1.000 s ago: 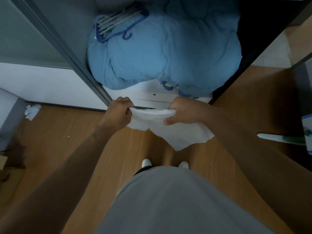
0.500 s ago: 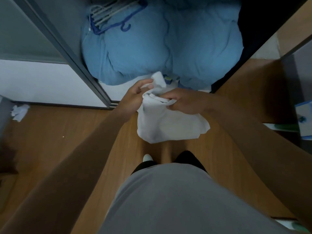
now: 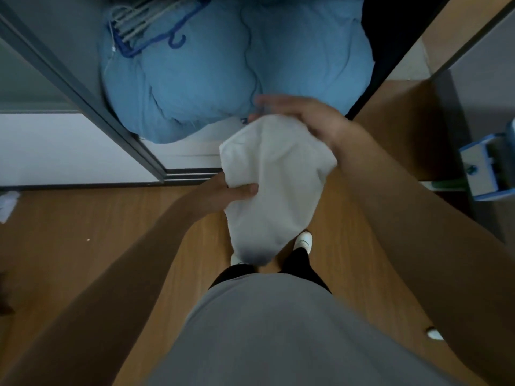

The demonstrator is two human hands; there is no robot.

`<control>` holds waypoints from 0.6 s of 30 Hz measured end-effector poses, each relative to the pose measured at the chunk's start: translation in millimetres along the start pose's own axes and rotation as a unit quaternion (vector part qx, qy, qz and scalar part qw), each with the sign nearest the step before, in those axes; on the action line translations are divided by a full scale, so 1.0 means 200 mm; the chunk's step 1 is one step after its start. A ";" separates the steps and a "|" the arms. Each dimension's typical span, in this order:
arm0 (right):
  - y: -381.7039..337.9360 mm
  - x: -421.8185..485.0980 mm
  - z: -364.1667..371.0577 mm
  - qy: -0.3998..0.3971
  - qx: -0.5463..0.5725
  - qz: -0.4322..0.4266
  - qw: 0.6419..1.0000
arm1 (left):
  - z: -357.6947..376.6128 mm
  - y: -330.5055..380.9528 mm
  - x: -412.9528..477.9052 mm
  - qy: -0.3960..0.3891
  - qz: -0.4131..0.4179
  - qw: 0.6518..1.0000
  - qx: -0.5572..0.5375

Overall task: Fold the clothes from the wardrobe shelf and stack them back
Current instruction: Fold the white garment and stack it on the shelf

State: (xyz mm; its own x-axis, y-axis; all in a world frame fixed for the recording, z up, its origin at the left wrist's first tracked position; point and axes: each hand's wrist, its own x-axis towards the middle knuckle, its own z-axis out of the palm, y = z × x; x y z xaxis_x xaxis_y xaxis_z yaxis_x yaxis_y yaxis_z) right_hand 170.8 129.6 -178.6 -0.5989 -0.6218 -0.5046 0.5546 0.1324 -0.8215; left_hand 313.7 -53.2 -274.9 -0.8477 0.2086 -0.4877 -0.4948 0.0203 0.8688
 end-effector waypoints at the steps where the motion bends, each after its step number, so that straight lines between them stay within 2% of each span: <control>1: 0.02 -0.02 -0.05 0.033 0.158 -0.026 0.986 | 0.01 0.01 0.00 0.012 0.012 0.999 -0.040; 2: 0.06 -0.03 -0.09 0.059 0.238 -0.040 0.969 | 0.01 0.02 0.00 0.024 0.025 0.996 -0.086; 3: 0.11 -0.05 -0.12 0.076 0.250 -0.031 0.965 | 0.03 0.04 0.01 0.035 0.035 0.990 -0.130; 6: 0.37 -0.08 -0.16 0.053 0.197 0.045 0.978 | 0.05 0.14 0.02 0.090 0.022 0.976 -0.195; 10: 0.54 -0.17 -0.08 0.037 0.136 0.032 0.990 | 0.02 0.20 0.05 0.135 -0.064 0.969 -0.196; 12: 0.57 -0.17 -0.04 0.052 0.074 -0.001 0.996 | 0.00 0.21 0.04 0.110 -0.083 0.968 -0.211; 15: 0.52 -0.13 0.00 0.133 0.077 -0.018 0.988 | -0.04 0.18 0.00 0.010 -0.016 0.971 -0.238; 16: 0.50 -0.12 0.00 0.152 0.088 -0.002 0.985 | -0.04 0.15 -0.02 -0.011 -0.001 0.975 -0.223; 18: 0.44 -0.11 -0.01 0.184 0.100 0.068 0.975 | -0.03 0.10 -0.03 -0.003 0.001 0.986 -0.165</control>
State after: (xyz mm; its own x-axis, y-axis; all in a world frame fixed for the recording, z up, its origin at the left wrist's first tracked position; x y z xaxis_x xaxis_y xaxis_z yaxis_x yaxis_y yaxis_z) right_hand 230.7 156.7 -241.4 -0.6583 -0.2839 -0.6971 0.7230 0.0192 -0.6906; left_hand 307.7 -60.6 -255.0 -0.8479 0.2145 -0.4848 -0.5295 -0.3001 0.7934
